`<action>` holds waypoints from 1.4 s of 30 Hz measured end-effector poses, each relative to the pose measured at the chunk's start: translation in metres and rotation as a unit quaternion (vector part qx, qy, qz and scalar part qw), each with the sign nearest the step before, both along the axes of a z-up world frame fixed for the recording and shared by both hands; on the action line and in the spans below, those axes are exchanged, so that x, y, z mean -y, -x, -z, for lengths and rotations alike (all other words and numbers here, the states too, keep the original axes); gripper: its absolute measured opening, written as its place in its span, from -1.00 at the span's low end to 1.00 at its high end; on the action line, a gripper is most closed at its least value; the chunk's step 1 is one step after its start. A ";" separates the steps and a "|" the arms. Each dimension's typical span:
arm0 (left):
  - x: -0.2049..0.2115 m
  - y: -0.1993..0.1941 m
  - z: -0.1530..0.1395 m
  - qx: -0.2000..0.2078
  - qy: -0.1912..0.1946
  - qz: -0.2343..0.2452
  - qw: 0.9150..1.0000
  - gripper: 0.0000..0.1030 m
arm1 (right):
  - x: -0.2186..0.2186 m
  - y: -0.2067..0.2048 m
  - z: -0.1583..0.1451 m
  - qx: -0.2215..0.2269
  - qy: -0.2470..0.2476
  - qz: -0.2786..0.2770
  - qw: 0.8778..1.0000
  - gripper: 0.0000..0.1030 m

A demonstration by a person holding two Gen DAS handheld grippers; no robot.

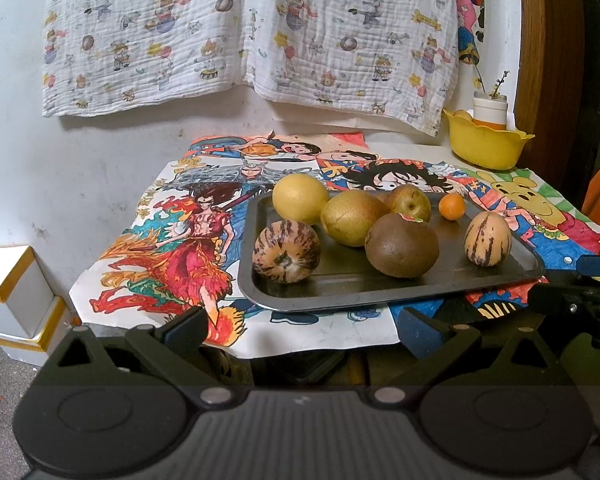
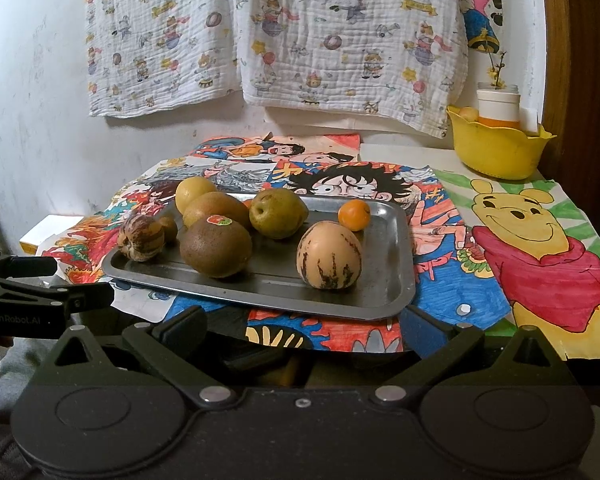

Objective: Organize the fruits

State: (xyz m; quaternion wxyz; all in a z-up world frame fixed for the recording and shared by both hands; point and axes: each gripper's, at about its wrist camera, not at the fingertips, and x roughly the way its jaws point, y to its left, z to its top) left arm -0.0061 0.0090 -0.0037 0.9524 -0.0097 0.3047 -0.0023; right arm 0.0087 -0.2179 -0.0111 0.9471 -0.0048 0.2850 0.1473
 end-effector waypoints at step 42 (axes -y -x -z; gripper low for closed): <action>0.010 0.005 0.002 0.001 -0.012 0.020 1.000 0.99 | 0.001 0.001 0.001 0.000 0.002 -0.003 1.000 0.99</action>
